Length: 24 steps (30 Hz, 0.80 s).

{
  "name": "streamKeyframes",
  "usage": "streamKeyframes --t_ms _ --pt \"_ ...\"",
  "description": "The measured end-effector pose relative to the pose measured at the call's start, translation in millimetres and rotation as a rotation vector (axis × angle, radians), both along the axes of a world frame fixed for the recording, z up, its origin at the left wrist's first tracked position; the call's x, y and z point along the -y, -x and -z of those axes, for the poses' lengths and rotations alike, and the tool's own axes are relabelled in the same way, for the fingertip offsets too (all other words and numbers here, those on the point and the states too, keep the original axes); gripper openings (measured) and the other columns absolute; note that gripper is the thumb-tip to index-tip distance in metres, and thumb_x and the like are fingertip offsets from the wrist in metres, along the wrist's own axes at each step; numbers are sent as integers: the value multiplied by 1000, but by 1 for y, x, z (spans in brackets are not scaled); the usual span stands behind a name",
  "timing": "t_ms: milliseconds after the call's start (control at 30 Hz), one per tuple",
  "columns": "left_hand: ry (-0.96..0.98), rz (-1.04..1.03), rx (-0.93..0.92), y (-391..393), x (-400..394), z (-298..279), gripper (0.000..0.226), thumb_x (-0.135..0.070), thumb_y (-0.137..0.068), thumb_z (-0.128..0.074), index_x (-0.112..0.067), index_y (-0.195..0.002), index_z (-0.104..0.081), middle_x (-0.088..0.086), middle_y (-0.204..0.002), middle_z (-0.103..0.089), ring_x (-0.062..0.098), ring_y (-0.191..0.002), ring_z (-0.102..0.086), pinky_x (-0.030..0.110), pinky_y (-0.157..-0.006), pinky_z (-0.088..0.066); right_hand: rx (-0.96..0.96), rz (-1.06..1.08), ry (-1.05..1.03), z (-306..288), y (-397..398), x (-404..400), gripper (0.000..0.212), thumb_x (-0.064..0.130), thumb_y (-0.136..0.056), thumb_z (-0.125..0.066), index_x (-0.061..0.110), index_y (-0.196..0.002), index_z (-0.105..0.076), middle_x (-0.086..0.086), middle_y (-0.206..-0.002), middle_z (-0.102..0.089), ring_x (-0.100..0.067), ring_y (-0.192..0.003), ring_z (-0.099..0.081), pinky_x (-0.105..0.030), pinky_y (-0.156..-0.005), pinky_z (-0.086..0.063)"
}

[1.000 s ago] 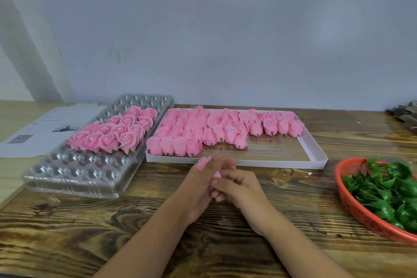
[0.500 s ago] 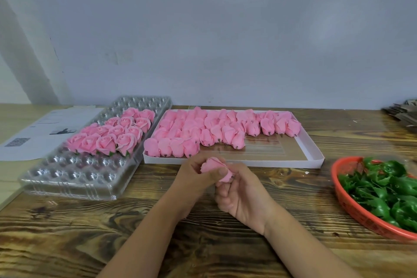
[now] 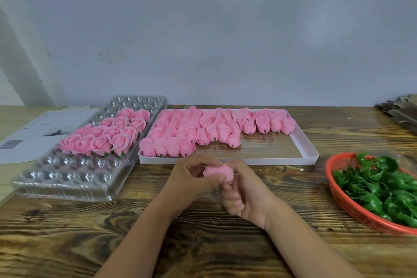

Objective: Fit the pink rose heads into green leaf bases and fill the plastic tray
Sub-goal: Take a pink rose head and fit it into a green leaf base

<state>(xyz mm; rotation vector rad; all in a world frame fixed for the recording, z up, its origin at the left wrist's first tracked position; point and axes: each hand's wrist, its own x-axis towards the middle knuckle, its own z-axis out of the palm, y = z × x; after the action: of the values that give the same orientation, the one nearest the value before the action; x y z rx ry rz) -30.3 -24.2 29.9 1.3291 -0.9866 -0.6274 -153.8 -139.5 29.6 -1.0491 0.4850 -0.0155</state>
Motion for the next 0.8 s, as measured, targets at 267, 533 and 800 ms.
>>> streamKeyframes --t_ms 267,533,800 --pt "1 -105 -179 1 3 -1 26 -25 -64 -87 -29 -89 -83 -1 -100 -79 7 -90 -73 16 -75 -55 -128 -93 188 -7 16 14 99 86 -84 -14 9 -74 -73 -6 -62 -59 -14 -49 -51 -20 -42 -37" --pt "-31 -49 -363 -1 6 -1 36 -35 -62 -86 -24 -96 -83 10 -108 -78 19 -98 -73 28 -81 -61 -234 154 1271 -55 98 27 28 57 -86 -56 32 -86 -69 13 -70 -70 0 -55 -59 -20 -54 -44" --pt "-40 -33 -384 2 7 0 32 -34 -61 -87 -23 -91 -83 10 -106 -78 17 -94 -74 25 -71 -60 -702 274 1591 -69 225 123 42 28 -53 -89 58 -68 -64 14 -73 -70 -18 -80 -68 -48 -76 -57"
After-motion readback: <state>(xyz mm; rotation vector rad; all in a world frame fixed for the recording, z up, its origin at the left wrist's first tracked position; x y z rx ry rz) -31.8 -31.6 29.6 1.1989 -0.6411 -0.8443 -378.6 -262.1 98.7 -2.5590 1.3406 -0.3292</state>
